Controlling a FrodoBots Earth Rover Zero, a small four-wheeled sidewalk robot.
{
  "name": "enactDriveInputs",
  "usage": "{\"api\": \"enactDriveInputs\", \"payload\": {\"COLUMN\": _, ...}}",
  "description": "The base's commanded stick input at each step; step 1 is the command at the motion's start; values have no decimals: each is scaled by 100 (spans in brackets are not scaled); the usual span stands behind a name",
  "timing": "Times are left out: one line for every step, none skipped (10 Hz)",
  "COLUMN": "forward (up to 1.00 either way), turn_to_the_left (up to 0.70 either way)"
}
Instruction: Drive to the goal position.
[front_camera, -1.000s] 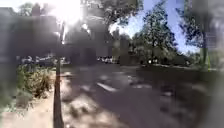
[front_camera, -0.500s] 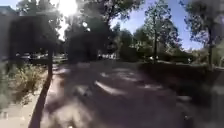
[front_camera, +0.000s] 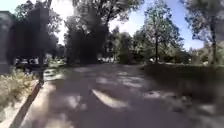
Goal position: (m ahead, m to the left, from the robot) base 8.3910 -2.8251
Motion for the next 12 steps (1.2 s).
{"api": "enactDriveInputs", "payload": {"forward": 85, "turn_to_the_left": 0}}
{"api": "enactDriveInputs", "payload": {"forward": 85, "turn_to_the_left": 0}}
{"api": "enactDriveInputs", "payload": {"forward": 85, "turn_to_the_left": 0}}
{"api": "enactDriveInputs", "payload": {"forward": 85, "turn_to_the_left": 0}}
{"api": "enactDriveInputs", "payload": {"forward": 85, "turn_to_the_left": 0}}
{"api": "enactDriveInputs", "payload": {"forward": 85, "turn_to_the_left": 0}}
{"api": "enactDriveInputs", "payload": {"forward": 85, "turn_to_the_left": 0}}
{"api": "enactDriveInputs", "payload": {"forward": 82, "turn_to_the_left": 0}}
{"api": "enactDriveInputs", "payload": {"forward": 72, "turn_to_the_left": 0}}
{"api": "enactDriveInputs", "payload": {"forward": 70, "turn_to_the_left": -13}}
{"api": "enactDriveInputs", "payload": {"forward": 70, "turn_to_the_left": -30}}
{"api": "enactDriveInputs", "payload": {"forward": 70, "turn_to_the_left": -35}}
